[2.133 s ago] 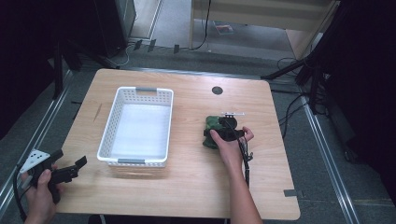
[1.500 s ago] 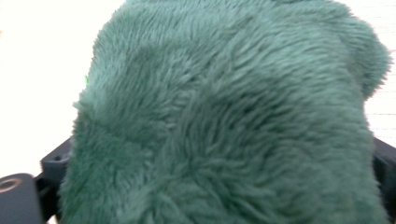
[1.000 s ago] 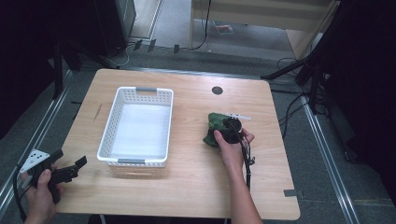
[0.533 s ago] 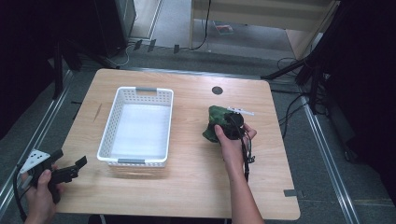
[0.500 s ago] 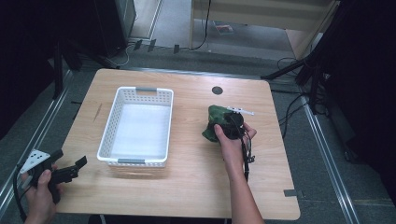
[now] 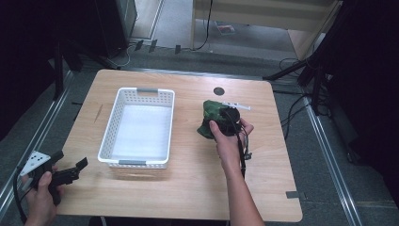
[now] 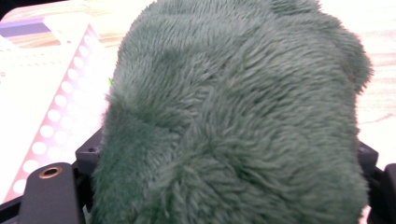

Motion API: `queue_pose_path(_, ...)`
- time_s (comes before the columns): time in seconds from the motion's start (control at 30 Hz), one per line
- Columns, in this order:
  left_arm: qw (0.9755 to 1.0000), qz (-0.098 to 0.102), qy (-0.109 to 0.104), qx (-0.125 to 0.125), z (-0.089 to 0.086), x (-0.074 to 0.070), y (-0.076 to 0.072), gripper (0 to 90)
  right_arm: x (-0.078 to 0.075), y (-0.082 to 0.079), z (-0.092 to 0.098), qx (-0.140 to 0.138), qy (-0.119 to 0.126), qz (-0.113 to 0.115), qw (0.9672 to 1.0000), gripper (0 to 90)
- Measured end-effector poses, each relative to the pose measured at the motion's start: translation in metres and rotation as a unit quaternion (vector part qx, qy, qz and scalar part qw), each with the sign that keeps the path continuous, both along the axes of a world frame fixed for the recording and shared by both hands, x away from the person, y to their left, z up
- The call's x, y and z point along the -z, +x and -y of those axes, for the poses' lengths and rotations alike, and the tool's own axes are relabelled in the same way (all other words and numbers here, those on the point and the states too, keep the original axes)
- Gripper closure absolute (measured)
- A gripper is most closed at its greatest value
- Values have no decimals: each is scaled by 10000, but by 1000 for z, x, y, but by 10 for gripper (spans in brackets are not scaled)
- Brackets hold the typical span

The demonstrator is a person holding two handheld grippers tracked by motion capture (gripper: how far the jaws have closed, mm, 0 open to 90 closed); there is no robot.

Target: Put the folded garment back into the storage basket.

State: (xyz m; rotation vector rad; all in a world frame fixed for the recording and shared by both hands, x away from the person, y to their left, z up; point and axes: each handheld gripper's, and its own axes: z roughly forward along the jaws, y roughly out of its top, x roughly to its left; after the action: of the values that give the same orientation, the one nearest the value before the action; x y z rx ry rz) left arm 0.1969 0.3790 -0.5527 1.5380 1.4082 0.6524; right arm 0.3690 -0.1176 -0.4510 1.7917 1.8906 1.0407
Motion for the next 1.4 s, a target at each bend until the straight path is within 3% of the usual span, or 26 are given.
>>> queue_pose_path(0.33, 10000, -21, -19, 7, 0, 0, 0, 0, -20, 0, -24, -187, 27, 106, 9998, 182)
queue_pose_path(0.77, 10000, -25, -47, 6, -1, 0, 1, 0, -29, 0, -59, -452, -7, 173, 9988, 178)
queue_pose_path(1.4, 10000, -21, -53, -1, -1, 0, 0, 0, -36, 4, -102, -696, 31, 61, 9976, 177)
